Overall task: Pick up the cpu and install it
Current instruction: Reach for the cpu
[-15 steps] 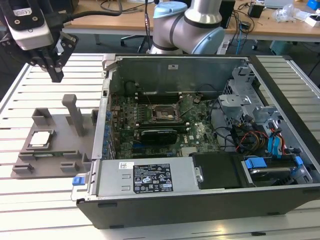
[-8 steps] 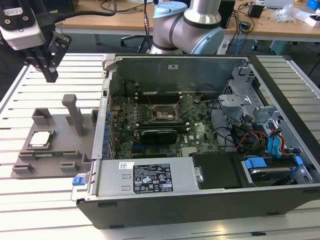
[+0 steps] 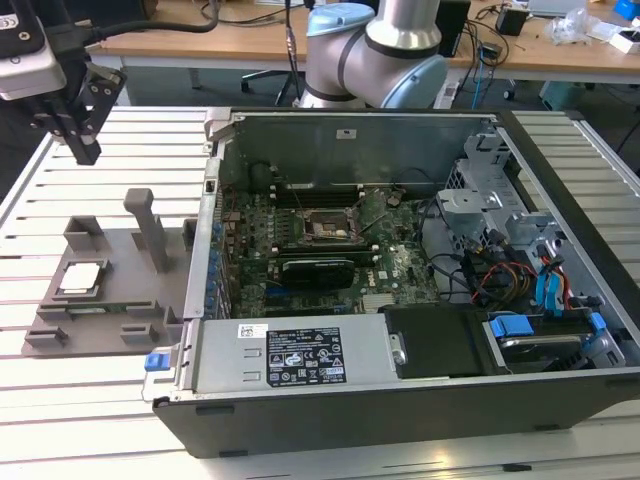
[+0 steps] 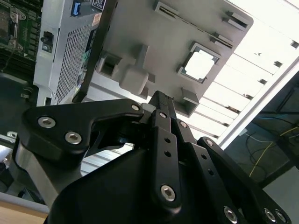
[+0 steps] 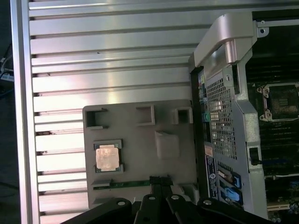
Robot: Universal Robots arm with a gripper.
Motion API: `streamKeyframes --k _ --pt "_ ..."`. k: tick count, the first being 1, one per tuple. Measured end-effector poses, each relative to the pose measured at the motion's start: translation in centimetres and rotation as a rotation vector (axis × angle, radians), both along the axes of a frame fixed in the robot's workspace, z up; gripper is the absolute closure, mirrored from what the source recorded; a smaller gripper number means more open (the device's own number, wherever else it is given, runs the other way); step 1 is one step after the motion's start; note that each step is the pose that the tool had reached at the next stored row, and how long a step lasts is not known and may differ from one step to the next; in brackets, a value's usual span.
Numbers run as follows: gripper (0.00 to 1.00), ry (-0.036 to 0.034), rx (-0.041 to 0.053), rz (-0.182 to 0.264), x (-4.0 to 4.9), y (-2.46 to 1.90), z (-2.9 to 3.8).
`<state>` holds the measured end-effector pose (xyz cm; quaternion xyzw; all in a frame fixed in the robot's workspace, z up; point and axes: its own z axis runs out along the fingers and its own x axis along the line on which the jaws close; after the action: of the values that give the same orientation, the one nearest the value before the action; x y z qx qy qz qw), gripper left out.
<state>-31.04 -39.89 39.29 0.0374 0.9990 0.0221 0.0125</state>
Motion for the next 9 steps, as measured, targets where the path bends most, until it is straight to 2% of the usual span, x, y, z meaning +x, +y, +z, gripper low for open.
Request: streamKeyframes --k 9 --pt "0.89 0.0 0.0 0.0 -1.25 0.0 -0.01"
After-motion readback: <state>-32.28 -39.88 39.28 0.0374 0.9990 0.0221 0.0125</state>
